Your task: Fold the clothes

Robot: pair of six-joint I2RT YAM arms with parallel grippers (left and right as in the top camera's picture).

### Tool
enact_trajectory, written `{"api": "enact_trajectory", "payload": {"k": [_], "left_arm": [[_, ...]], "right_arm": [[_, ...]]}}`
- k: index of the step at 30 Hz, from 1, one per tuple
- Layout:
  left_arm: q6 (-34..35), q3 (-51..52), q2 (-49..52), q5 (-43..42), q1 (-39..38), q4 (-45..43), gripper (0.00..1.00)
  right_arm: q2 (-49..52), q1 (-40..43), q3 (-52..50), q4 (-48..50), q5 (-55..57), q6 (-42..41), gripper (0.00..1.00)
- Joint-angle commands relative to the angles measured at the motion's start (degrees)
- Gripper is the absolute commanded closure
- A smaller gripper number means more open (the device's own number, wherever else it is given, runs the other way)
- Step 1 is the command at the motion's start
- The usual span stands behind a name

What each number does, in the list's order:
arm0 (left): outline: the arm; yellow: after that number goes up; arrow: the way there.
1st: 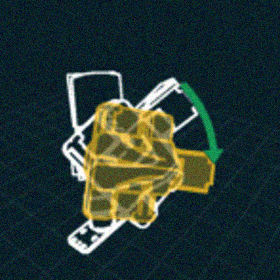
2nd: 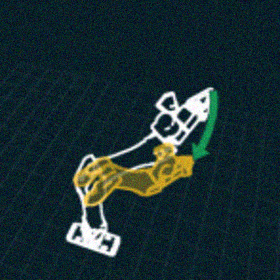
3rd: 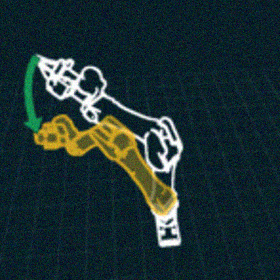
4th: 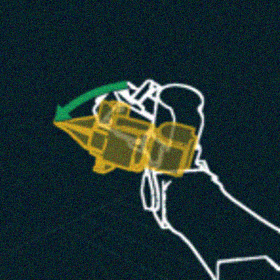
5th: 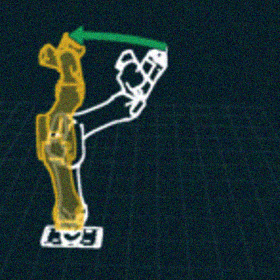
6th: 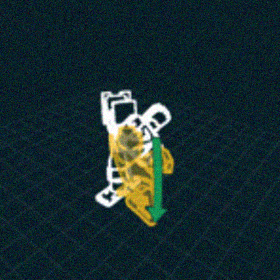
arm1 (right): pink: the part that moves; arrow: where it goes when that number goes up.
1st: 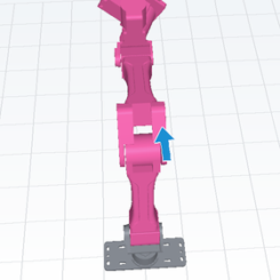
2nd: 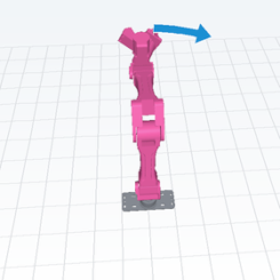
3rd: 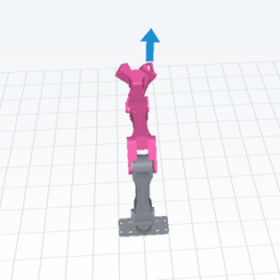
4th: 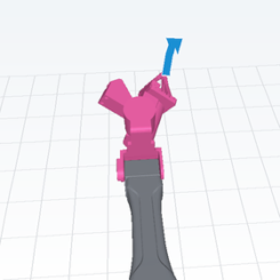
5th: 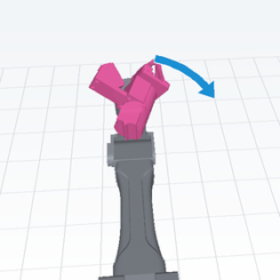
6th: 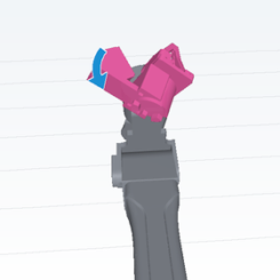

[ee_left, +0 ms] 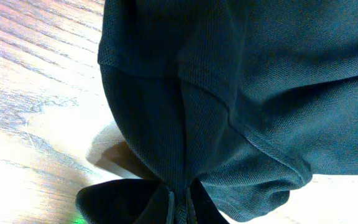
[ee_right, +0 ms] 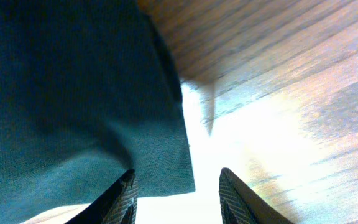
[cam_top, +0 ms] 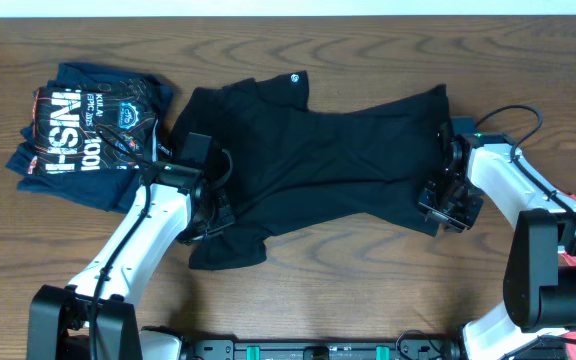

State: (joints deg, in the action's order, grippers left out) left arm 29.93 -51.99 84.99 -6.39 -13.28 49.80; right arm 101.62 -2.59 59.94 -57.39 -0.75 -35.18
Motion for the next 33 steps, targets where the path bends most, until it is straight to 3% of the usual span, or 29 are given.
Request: {"api": "enact_trajectory", "payload": {"k": [1, 10, 12, 13, 14, 19, 27, 33], "left_arm": [[-1.0, 0.2, 0.0, 0.9, -0.1, 0.1, 0.94], [-1.0, 0.3, 0.0, 0.9, -0.1, 0.3, 0.94], [-1.0, 0.3, 0.0, 0.9, -0.1, 0.3, 0.93], [-1.0, 0.3, 0.0, 0.9, -0.1, 0.3, 0.94], [-1.3, 0.2, 0.0, 0.9, -0.1, 0.3, 0.94], [-3.6, 0.2, 0.0, 3.0, 0.0, 2.1, 0.94], [-3.6, -0.8, -0.8, 7.6, 0.2, 2.6, 0.94], [-3.6, -0.9, -1.2, 7.5, 0.1, 2.6, 0.94]], "right_arm": [[-0.5, 0.2, -0.3, 0.6, -2.3, -1.2, 0.58], [-0.5, -2.0, -6.1, 7.4, -2.7, -2.3, 0.62], [-0.5, -2.1, -7.3, 8.6, -2.7, -2.5, 0.77], [-0.5, -2.0, -7.5, 8.8, -2.5, -2.5, 0.94], [-0.5, -1.7, -7.3, 8.8, -2.5, -2.5, 0.99], [-1.9, 2.7, -1.9, 3.7, -2.7, 2.0, 0.99], [-3.8, 15.6, 16.3, -12.0, -12.9, 17.9, 0.98], [-3.8, 17.3, 15.6, -18.5, -12.8, 24.9, 0.96]]}}
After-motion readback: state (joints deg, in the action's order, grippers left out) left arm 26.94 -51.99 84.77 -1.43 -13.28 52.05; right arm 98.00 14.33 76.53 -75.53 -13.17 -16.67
